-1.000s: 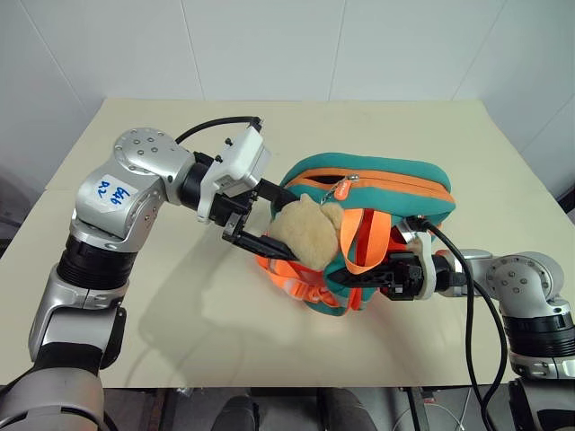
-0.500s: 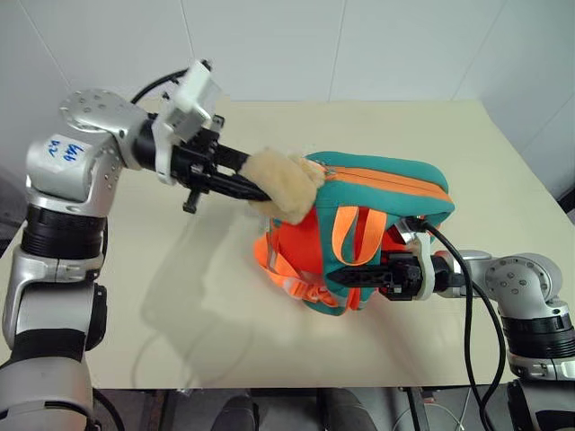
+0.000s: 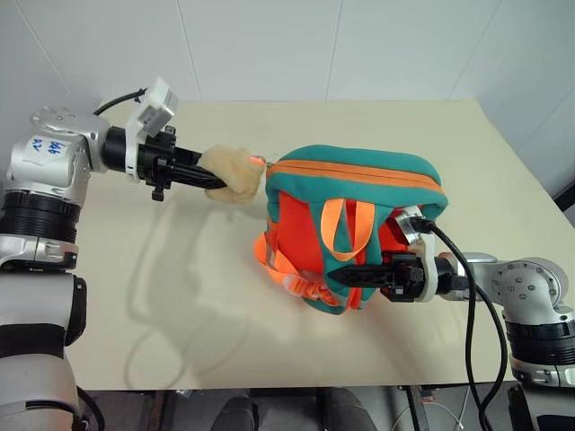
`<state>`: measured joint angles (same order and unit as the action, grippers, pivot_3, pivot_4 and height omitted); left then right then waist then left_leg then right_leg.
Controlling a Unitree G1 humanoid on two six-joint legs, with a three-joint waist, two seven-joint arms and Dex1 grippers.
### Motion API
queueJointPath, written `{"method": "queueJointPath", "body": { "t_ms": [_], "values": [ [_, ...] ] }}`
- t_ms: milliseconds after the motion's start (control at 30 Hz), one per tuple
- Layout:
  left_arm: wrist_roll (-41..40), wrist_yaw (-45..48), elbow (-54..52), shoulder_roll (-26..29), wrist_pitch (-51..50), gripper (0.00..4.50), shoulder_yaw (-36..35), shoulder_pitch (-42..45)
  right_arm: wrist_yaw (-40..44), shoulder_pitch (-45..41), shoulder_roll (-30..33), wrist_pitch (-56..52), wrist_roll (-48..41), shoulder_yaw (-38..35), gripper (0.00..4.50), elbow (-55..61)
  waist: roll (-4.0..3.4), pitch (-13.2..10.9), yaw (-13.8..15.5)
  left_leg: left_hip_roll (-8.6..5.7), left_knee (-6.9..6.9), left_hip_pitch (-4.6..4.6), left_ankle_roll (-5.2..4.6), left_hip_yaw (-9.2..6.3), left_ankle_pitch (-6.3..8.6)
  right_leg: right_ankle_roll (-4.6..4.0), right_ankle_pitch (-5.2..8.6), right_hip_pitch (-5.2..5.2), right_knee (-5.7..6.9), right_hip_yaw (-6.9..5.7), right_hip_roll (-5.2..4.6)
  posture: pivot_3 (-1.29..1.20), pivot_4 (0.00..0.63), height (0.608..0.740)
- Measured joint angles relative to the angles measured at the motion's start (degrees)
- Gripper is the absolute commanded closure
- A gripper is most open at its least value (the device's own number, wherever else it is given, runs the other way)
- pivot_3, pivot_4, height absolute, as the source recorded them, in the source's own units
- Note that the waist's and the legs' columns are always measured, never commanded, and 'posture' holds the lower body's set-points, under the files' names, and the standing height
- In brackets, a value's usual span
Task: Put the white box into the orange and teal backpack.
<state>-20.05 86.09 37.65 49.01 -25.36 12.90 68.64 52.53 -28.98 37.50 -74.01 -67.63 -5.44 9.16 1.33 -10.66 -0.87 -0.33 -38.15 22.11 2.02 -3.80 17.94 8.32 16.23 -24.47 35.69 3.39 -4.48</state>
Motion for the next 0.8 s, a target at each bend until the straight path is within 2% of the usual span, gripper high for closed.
{"method": "queueJointPath", "body": {
  "t_ms": [300,433,633,800],
  "values": [
    [5.03,-0.09,10.13,-7.73,5.08,3.56,0.74,-1.57,-1.57,0.77,0.04,-0.55,-1.16,-0.23,3.96,0.33,0.01,0.01,-0.02,0.00,0.01,0.01,-0.01,0.00,0.00,0.00,0.00,0.00,0.00,0.00,-0.01,0.00,0.150,0.740],
    [7.33,-0.10,10.36,-10.90,7.10,3.56,1.53,-4.65,-2.06,0.77,0.05,-1.05,-1.48,-0.45,3.96,0.35,0.02,0.01,0.07,0.00,0.00,0.02,-0.01,0.00,0.00,0.00,0.00,-0.01,0.00,0.00,-0.01,0.00,0.150,0.740],
    [8.92,-0.32,8.31,-13.09,9.35,3.56,1.12,-9.92,-2.34,0.77,0.06,-1.35,-1.70,-1.00,3.96,0.35,0.02,0.02,0.60,0.00,0.00,0.01,-0.01,0.00,0.00,0.00,0.00,-0.01,0.00,0.00,-0.03,0.00,0.150,0.740],
    [10.01,-3.44,7.37,-14.34,15.11,3.56,-0.43,-13.36,-2.71,0.64,0.05,-1.39,-1.89,-1.10,3.96,0.35,0.07,0.06,0.89,-0.02,-0.03,0.00,-0.01,-0.01,0.00,0.00,-0.01,0.02,0.01,-0.01,-0.06,0.00,0.150,0.740]
  ]
}}
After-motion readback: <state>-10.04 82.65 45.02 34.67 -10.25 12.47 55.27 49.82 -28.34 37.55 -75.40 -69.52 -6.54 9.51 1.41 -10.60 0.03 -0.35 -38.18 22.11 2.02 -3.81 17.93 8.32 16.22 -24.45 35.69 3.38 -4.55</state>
